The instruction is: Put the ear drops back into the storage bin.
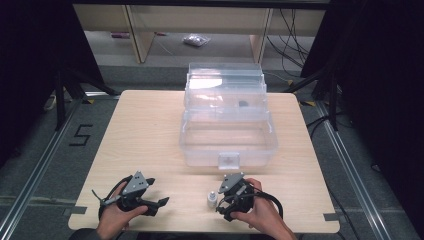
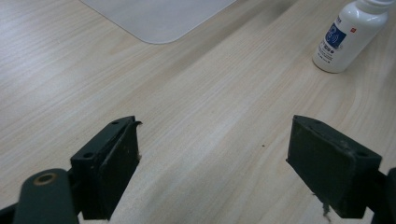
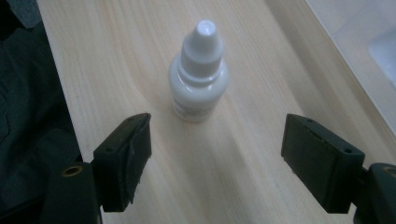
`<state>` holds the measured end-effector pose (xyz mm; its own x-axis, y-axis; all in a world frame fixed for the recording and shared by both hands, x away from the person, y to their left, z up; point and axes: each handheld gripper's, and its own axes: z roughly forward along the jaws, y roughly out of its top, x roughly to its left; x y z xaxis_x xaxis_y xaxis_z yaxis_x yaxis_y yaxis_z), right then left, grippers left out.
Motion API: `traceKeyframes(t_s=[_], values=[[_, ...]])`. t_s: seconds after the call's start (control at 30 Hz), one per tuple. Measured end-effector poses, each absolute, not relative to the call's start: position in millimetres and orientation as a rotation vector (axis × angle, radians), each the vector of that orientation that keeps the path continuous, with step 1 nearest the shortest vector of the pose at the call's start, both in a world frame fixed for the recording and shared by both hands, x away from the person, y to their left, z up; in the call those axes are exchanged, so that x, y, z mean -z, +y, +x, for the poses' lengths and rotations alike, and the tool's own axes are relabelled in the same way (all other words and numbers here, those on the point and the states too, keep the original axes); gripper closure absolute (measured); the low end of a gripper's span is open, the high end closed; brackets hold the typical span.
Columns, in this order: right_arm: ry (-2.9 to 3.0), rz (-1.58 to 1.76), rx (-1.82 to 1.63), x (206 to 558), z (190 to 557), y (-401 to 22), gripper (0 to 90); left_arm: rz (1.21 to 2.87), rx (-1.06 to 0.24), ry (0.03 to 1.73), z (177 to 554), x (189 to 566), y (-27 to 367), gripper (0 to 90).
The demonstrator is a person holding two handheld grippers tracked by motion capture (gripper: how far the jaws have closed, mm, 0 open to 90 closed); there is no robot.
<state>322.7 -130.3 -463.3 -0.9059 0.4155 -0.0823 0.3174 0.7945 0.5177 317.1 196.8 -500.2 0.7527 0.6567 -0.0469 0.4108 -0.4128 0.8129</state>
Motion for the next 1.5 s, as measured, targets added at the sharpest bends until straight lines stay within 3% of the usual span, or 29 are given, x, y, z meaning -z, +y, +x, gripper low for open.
traceKeyframes(t_s=[0.3,1.5], values=[[2.843,0.504,-0.690,464,328,-113,28.3,2.068,-0.359,0.799,317,500,197,16.0],[2.957,0.385,-0.559,472,342,-85,58.2,2.089,-0.354,0.783,317,499,198,16.0]])
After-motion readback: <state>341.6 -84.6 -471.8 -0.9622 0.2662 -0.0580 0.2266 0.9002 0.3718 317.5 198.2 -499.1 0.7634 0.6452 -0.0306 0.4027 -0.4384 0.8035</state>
